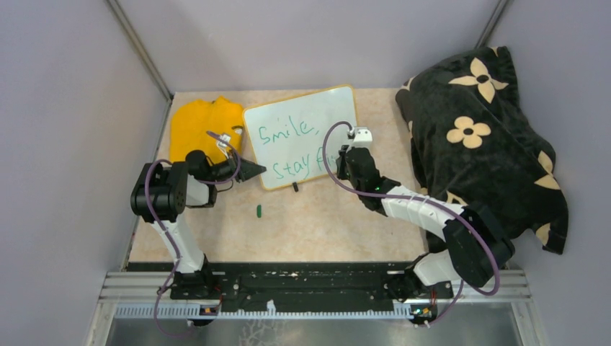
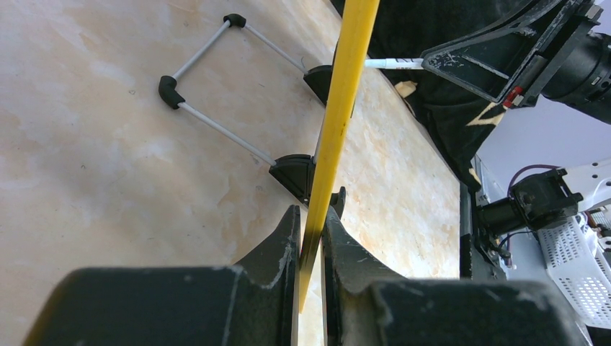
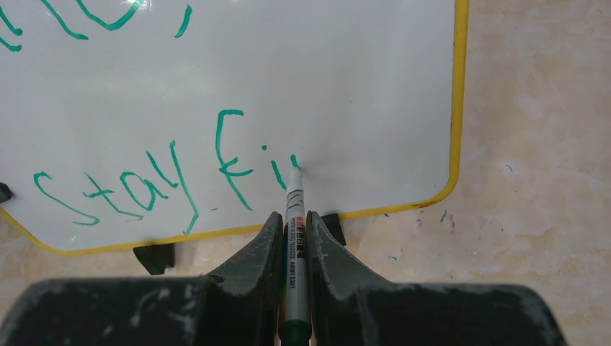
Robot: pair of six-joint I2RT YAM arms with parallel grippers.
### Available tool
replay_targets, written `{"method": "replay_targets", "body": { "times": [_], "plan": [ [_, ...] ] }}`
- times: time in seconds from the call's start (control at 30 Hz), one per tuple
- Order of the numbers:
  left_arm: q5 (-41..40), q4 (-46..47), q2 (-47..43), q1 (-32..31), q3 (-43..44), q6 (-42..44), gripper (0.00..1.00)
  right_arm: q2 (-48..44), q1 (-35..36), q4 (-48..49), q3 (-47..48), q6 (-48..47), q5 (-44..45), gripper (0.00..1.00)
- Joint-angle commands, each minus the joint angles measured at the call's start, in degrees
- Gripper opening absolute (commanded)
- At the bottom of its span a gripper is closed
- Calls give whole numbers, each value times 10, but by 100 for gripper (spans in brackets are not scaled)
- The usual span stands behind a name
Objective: Write a sentence on the whiteboard
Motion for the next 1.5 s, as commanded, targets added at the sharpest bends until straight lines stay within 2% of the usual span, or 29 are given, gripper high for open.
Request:
{"method": "replay_targets", "body": {
  "times": [0.0,0.9,1.47],
  "plan": [
    [-15,-31,17,-2,4,9,0,4,-13,20,33,-7,4,0],
    [-16,-31,17,-1,3,9,0,-4,-39,18,35,-3,3,0],
    [-16,-33,17,-2,5,9,0,-16,-40,14,-5,14,-2,0]
  ]
}}
